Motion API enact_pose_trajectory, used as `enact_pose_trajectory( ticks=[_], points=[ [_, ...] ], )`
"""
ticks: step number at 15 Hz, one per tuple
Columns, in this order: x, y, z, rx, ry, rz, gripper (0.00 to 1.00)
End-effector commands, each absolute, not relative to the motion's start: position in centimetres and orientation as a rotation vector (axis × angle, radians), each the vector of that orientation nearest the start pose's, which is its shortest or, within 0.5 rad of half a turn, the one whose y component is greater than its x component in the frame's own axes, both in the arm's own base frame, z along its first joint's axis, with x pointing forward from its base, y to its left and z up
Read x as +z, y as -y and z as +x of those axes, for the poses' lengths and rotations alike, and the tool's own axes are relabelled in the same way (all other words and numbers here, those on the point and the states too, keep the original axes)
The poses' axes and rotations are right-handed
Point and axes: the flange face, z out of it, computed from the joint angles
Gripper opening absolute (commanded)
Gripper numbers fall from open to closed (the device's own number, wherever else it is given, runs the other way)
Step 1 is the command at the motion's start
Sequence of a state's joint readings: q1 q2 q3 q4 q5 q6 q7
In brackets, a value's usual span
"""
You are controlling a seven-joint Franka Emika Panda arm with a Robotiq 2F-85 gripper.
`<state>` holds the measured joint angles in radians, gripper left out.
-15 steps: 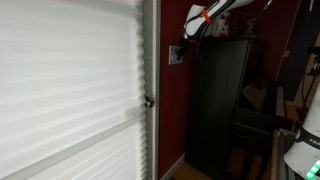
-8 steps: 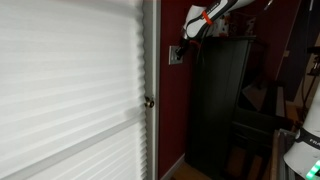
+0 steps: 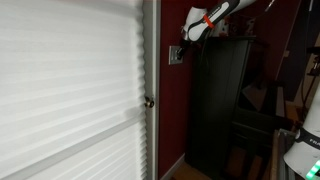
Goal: Flip the far left light switch upwards, flip the two middle light switches to the right, flip the far right light switch upwards
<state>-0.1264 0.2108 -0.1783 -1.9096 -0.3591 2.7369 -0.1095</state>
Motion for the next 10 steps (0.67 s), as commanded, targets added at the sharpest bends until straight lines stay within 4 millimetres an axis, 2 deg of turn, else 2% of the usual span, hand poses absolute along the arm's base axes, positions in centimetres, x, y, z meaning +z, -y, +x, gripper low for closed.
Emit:
enact_pose_trajectory(
  ticks=[1, 4, 6, 8, 10],
  points=[
    [45.9, 17.4, 62.5, -0.842, 0.19, -3.373, 0.0],
    [46.5, 17.3, 61.4, -0.589, 0.165, -3.368, 0.0],
    [47.6, 17.7, 60.7, -0.481, 0.117, -3.378, 0.0],
    [49.4, 18.6, 60.4, -0.495, 0.063, -3.394, 0.0],
    [51.1, 19.4, 60.4, -0.582, 0.036, -3.396, 0.0]
  ],
)
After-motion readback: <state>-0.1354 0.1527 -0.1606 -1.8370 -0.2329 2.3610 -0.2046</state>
